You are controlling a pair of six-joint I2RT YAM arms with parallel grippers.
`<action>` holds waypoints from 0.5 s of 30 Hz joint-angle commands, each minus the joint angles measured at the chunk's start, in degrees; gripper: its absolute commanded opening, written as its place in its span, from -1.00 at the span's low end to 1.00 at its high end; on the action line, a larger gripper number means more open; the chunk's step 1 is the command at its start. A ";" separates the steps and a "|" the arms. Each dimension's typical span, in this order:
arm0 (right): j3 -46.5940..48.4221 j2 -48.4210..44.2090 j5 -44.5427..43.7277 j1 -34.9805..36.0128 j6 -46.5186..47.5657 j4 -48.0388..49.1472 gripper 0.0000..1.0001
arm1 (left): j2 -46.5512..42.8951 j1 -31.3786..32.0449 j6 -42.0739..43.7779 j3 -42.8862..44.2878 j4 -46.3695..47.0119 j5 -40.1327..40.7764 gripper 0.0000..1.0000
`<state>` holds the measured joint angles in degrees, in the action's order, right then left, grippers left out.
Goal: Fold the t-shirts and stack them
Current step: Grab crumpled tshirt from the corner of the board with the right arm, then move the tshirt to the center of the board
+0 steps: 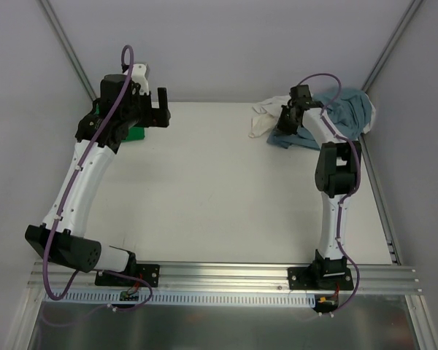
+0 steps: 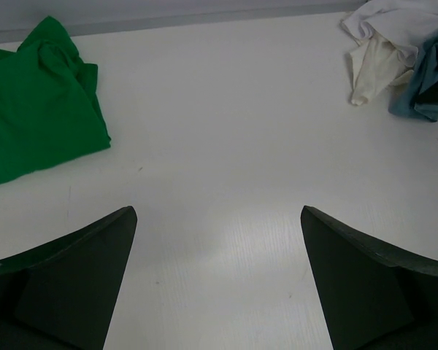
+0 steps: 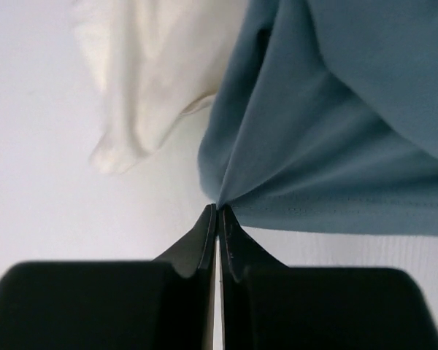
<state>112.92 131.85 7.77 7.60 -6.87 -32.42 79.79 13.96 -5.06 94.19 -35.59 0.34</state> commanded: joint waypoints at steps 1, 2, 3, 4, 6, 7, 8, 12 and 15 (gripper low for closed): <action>3.79 -13.01 5.75 4.52 -1.91 -2.99 -0.99 | -2.88 0.63 -1.09 -2.95 2.81 -0.16 0.98; 4.40 -14.76 6.46 5.23 -2.18 -4.21 -0.99 | -3.15 0.63 -1.35 -3.75 3.33 -0.25 0.97; 5.54 -15.65 7.51 5.93 -2.53 -5.36 -0.99 | -3.76 0.55 -1.70 -5.23 3.77 -0.25 0.97; 5.99 -16.36 9.35 7.85 -2.88 -7.46 -0.99 | -4.02 0.55 -2.40 -6.03 4.91 -1.64 0.97; 6.69 -18.99 10.42 10.32 -3.06 -10.10 -0.99 | -4.90 0.63 -3.28 -8.22 6.14 -2.18 0.97; 6.87 -19.78 11.73 13.03 -3.23 -10.90 -0.99 | -5.25 0.55 -3.64 -8.93 7.02 -2.71 0.97; 8.09 -20.84 12.26 14.36 -3.23 -11.78 -0.99 | -5.87 0.55 -3.82 -10.42 7.55 -2.97 0.97; 12.13 -21.46 14.02 20.87 -3.32 -17.40 -0.99 | -7.54 0.63 -5.04 -13.50 9.75 -4.03 0.97; 14.77 -21.02 15.87 24.39 -3.58 -19.51 -0.99 | -8.68 0.63 -6.10 -15.53 11.24 -5.43 0.97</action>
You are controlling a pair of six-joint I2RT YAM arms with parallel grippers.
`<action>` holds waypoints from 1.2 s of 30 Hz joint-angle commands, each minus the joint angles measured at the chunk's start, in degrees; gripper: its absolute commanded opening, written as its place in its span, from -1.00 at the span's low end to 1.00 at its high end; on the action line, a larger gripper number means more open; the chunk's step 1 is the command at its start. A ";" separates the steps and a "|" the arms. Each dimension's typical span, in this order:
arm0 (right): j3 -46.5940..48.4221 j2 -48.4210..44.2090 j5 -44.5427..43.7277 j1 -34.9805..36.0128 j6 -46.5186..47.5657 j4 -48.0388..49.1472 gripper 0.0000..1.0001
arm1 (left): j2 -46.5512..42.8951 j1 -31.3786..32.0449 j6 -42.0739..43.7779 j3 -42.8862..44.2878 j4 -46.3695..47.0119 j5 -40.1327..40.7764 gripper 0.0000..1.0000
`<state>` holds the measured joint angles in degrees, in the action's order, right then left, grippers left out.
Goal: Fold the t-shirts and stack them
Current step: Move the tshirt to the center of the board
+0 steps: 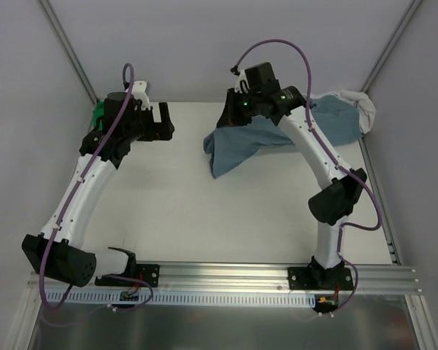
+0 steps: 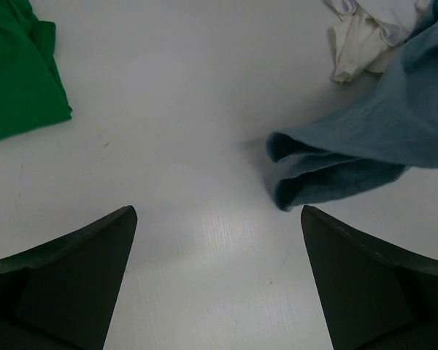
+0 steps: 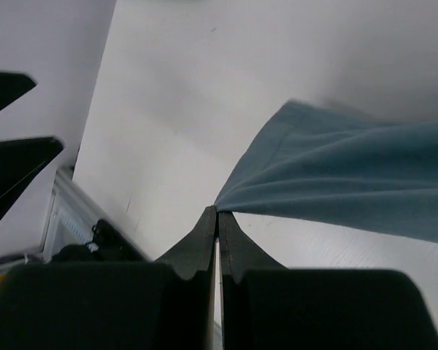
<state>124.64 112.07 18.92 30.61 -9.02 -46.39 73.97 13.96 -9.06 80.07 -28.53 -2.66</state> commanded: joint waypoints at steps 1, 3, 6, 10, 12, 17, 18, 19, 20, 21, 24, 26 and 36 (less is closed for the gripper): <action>4.63 -0.72 5.25 2.51 -1.44 -5.99 -0.99 | -3.22 0.63 -2.36 -1.93 4.45 -2.62 0.97; 6.40 0.16 6.74 3.40 -2.05 -7.30 -0.99 | -4.10 0.63 -2.80 -3.16 5.06 -3.06 0.97; 8.60 1.92 11.47 5.50 -2.58 -8.19 -0.99 | -5.59 0.63 -2.81 -4.75 5.68 -3.15 0.97; 11.14 4.64 16.76 8.76 -3.55 -8.01 -0.99 | -7.26 0.55 -2.37 -6.24 5.95 -2.71 0.97; 13.34 7.36 19.39 10.34 -4.34 -6.36 -0.99 | -8.23 0.55 -2.45 -7.30 6.12 -2.53 0.97; 20.64 14.57 34.07 13.07 -6.36 -3.98 -0.66 | -9.46 0.55 -2.81 -8.53 6.65 -2.09 0.97; 19.16 13.80 34.78 13.51 -6.10 -1.97 0.93 | -9.55 0.55 -2.81 -8.62 6.56 -2.09 0.97; 17.58 12.74 34.09 13.68 -5.67 -0.56 0.99 | -9.81 0.55 -2.81 -8.70 6.56 -2.00 0.97; 15.39 11.25 32.86 13.69 -4.62 1.72 0.99 | -9.99 0.63 -2.72 -8.97 6.47 -1.92 0.97; 11.63 8.28 28.41 13.51 -3.48 1.83 0.99 | -10.08 0.55 -2.80 -9.06 6.47 -1.74 0.97; 10.89 4.40 12.81 11.33 5.21 -4.57 0.99 | -10.60 0.63 -3.51 -9.50 6.12 -1.74 0.97; 11.33 3.07 3.80 8.95 10.39 -9.56 0.99 | -10.96 0.63 -4.38 -10.02 5.95 -2.18 0.97; 10.54 6.22 -7.23 -21.19 10.78 -14.61 0.99 | -7.37 0.63 -6.93 -12.31 6.82 -7.18 0.97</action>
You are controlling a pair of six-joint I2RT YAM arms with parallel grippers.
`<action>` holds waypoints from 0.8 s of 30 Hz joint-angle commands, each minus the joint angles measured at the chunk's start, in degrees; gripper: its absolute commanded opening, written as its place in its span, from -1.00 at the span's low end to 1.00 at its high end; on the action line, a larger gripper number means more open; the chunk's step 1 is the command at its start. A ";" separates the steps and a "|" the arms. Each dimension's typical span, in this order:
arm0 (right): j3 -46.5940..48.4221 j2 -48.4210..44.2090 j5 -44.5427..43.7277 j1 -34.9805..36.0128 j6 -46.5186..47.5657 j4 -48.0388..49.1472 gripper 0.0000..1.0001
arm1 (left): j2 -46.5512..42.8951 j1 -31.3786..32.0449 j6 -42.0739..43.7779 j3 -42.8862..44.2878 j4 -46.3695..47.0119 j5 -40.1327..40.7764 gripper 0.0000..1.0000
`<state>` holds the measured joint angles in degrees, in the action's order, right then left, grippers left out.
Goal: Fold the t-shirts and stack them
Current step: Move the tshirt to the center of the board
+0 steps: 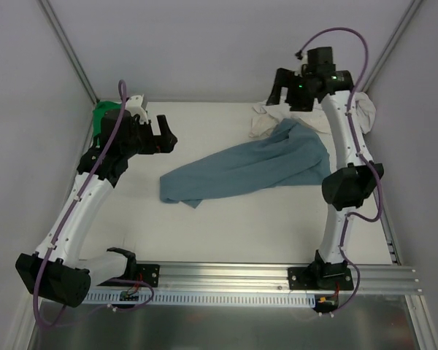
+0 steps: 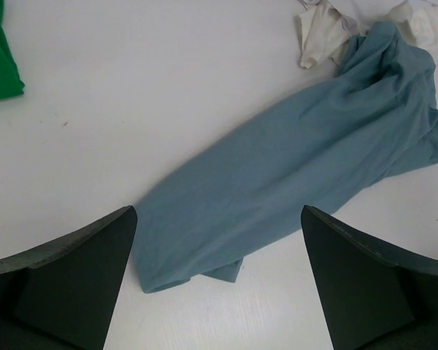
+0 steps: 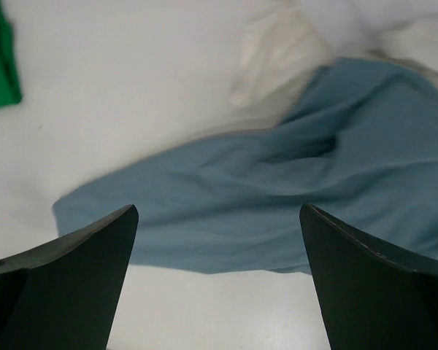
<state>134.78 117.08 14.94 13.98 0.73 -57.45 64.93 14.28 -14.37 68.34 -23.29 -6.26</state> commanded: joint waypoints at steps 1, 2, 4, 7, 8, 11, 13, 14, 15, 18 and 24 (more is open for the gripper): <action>0.48 2.36 -2.55 -5.88 0.07 -3.20 0.99 | 2.30 0.31 -1.80 -0.57 1.67 -4.19 0.97; 1.27 5.24 -1.94 -7.63 -0.29 -2.93 0.99 | 2.92 0.31 -2.06 -0.14 1.75 -4.54 0.97; 1.62 7.98 0.61 -8.70 -0.56 -1.97 0.99 | 4.50 0.31 -2.68 0.65 2.11 -5.86 0.97; 2.33 12.90 3.16 -9.23 -2.49 -1.09 0.99 | 6.08 0.22 -3.03 2.32 1.93 -6.65 0.97; 2.24 13.87 4.73 -9.14 -3.45 -0.21 0.99 | 6.35 0.31 -3.12 2.68 1.93 -6.74 0.97; -1.35 15.72 6.24 -8.79 -5.03 3.12 0.99 | 7.32 0.31 -2.68 3.64 1.23 -6.40 0.97; -4.17 16.51 6.51 -8.70 -5.39 4.53 0.99 | 8.28 0.31 -2.33 4.87 0.53 -6.31 0.97; -4.70 16.87 6.68 -8.70 -5.48 5.58 0.99 | 8.55 0.31 -2.15 5.14 0.09 -6.31 0.97; -4.70 17.48 6.68 -8.70 -5.65 5.77 0.99 | 8.81 0.31 -2.07 5.40 -0.09 -6.31 0.97; -2.95 19.68 6.42 -8.79 -6.00 6.21 0.98 | 9.86 0.31 -1.98 6.28 -0.35 -6.39 0.97; -2.06 19.86 4.66 -9.41 -7.32 10.07 0.96 | 11.36 0.39 -1.28 7.95 -1.32 -6.66 0.97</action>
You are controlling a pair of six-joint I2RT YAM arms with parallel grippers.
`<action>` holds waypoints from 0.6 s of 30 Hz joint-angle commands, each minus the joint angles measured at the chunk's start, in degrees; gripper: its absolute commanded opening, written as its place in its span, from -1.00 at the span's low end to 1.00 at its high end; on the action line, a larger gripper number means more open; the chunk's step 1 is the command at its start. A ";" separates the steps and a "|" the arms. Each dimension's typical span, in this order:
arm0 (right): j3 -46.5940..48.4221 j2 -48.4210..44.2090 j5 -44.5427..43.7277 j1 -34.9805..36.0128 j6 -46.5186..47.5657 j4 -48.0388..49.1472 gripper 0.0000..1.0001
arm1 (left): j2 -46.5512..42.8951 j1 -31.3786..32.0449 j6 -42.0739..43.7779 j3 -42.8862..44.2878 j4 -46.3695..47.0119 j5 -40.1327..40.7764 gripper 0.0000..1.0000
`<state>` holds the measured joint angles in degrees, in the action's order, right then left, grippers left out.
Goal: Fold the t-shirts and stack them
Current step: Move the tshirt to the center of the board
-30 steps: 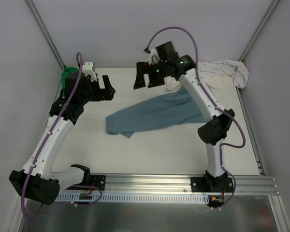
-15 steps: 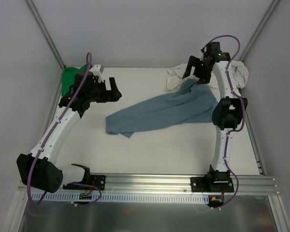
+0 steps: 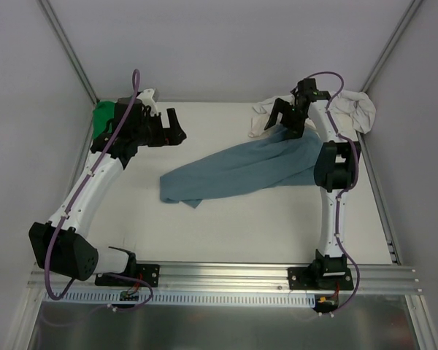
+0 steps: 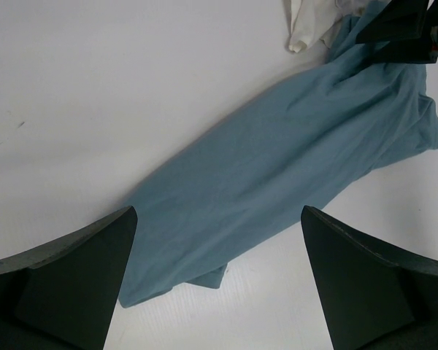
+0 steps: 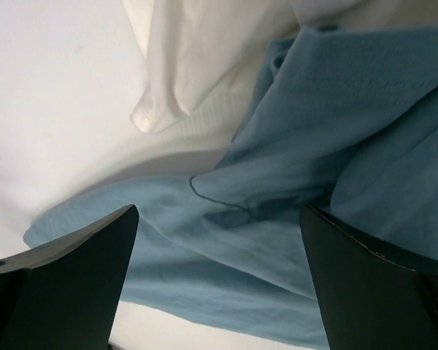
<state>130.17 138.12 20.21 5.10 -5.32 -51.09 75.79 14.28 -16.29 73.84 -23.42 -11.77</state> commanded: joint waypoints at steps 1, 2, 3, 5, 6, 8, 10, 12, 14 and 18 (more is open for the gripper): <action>2.28 -1.45 -1.22 -0.45 -1.27 4.85 0.96 | 0.59 0.39 0.91 2.71 -1.28 -1.24 0.97; 1.24 -2.06 -2.27 -0.36 -1.10 5.82 0.95 | 0.68 0.39 1.17 2.80 -1.28 -1.15 0.98; 0.62 -2.42 -2.71 -0.44 -1.01 6.61 0.95 | 0.85 0.31 1.44 2.88 -1.19 -1.06 0.97; 0.78 -2.16 -3.59 -0.53 -0.48 7.41 0.96 | 1.29 0.39 1.79 3.23 -1.54 -1.06 0.97; 1.40 -1.72 -3.86 -0.45 -0.39 7.23 0.95 | 1.55 0.39 1.97 3.58 -1.72 -0.89 0.97; 2.10 -0.41 -4.47 -0.53 -0.22 6.62 0.95 | 1.73 0.39 2.23 3.85 -1.89 -0.80 0.97; 1.85 -0.05 -5.17 -0.53 -0.13 7.31 0.95 | 1.99 0.39 2.41 4.29 -1.98 -0.89 0.97; 1.41 0.56 -6.14 -0.53 -0.04 8.20 0.94 | 2.43 0.39 2.58 4.90 -2.51 -0.97 0.97; 2.02 1.18 -7.63 -0.62 0.13 8.73 0.92 | 2.70 0.39 2.93 5.87 -3.21 -0.80 0.97; 2.02 1.88 -11.41 -0.97 0.31 9.78 0.82 | 2.87 0.39 3.64 7.19 -4.70 -0.27 0.97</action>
<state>130.17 139.22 13.26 4.75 -5.48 -43.27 78.78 14.28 -14.15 78.04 -26.70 -11.79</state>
